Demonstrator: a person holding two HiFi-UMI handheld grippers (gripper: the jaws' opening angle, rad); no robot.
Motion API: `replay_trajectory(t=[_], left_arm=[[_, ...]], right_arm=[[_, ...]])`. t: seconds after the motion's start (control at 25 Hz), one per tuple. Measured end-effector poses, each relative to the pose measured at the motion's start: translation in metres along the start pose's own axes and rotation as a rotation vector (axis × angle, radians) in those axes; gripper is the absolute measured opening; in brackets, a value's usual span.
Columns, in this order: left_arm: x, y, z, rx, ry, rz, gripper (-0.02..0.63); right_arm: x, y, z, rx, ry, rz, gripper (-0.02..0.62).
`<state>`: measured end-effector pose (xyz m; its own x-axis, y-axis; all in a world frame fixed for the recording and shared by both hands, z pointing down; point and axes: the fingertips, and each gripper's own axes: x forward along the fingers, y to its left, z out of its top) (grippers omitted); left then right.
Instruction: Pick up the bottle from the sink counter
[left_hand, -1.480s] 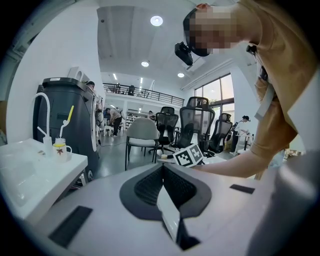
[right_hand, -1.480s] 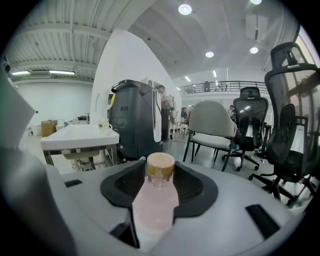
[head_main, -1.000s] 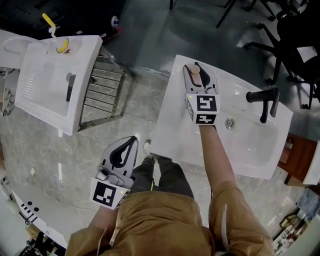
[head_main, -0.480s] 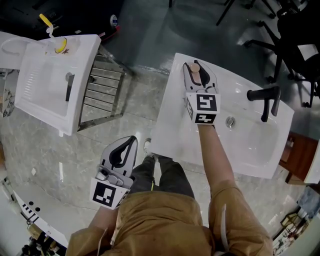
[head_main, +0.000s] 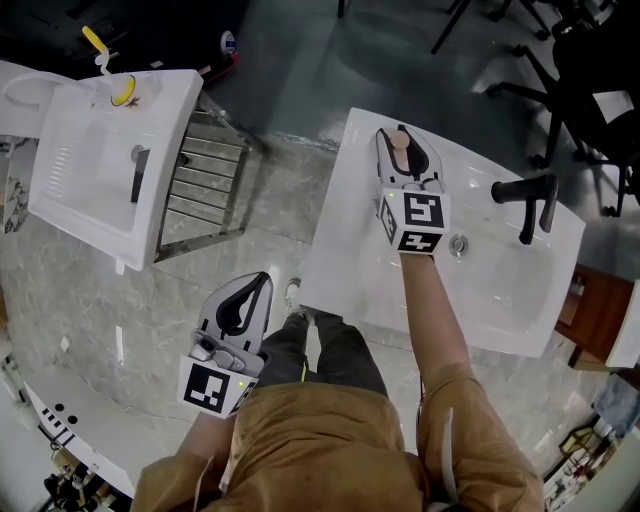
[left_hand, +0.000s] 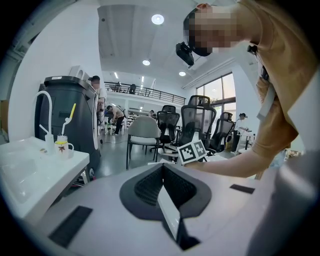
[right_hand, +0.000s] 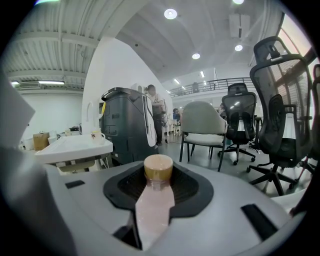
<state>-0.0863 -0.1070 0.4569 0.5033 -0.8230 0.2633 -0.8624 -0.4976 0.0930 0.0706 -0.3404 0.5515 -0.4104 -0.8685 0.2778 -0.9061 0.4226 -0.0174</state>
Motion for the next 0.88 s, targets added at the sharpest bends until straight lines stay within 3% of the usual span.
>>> replay_trajectory(t=[0.4,0.88], left_arm=[[0.001,-0.003,0.017,0.017,-0.040,-0.021,-0.002],[-0.007,-0.005,0.043,0.038,-0.104,-0.045,-0.002]], right_arm=[[-0.028,-0.009,0.023,-0.014,-0.012,-0.012,0.132],[-0.063,0.001,0.078,-0.026,-0.055,0.004,0.132]])
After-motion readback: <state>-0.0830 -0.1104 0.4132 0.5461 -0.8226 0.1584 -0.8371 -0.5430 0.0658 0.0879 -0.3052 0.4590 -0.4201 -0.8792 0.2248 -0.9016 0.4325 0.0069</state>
